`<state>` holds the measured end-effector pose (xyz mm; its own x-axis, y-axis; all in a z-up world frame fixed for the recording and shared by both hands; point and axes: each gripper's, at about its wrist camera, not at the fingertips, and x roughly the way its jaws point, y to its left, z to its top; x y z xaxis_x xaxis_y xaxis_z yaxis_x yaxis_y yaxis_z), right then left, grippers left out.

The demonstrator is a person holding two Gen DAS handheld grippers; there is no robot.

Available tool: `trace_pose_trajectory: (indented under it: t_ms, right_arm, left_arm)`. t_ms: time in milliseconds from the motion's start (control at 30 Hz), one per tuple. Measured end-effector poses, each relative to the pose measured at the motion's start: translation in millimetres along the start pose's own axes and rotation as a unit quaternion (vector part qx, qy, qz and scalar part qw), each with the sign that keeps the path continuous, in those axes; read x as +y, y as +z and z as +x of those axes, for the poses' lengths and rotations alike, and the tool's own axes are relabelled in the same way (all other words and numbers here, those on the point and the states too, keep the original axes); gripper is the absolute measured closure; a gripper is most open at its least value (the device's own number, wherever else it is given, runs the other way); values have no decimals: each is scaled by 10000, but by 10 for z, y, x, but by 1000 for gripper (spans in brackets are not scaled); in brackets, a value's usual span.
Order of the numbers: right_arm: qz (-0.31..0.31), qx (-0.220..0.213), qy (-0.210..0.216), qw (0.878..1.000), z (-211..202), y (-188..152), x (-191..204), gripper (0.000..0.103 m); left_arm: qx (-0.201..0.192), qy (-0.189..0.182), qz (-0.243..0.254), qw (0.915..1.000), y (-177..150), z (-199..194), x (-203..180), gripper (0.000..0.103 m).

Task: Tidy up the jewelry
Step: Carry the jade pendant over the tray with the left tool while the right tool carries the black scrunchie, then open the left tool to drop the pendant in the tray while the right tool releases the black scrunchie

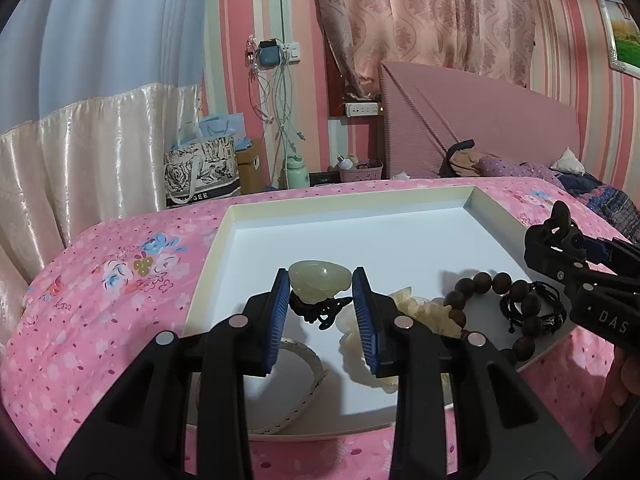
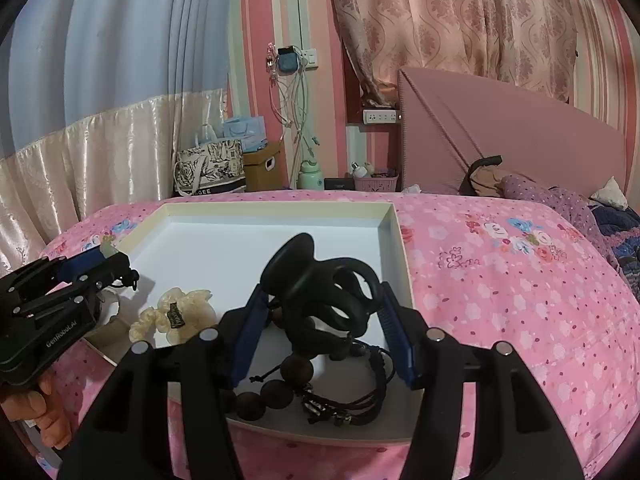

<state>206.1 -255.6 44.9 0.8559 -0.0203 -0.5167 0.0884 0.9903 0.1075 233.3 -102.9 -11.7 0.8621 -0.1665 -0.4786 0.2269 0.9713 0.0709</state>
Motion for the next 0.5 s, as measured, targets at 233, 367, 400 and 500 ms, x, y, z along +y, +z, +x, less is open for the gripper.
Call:
trace_pose_trajectory:
  t_ms: [233, 367, 400, 500]
  right_arm:
    - [-7, -2, -1, 10000, 5, 8, -3, 47]
    - [-4, -6, -2, 10000, 3, 10, -23, 47]
    - [-4, -7, -4, 10000, 3, 9, -27, 47]
    - [-2, -5, -8, 10000, 2, 13, -32, 47]
  left_arm:
    - [2, -3, -8, 10000, 0, -3, -1, 72]
    - [2, -15, -22, 10000, 6, 9, 7, 72]
    - [1, -16, -22, 10000, 4, 9, 7, 72]
    - [-3, -14, -21, 10000, 5, 8, 6, 72]
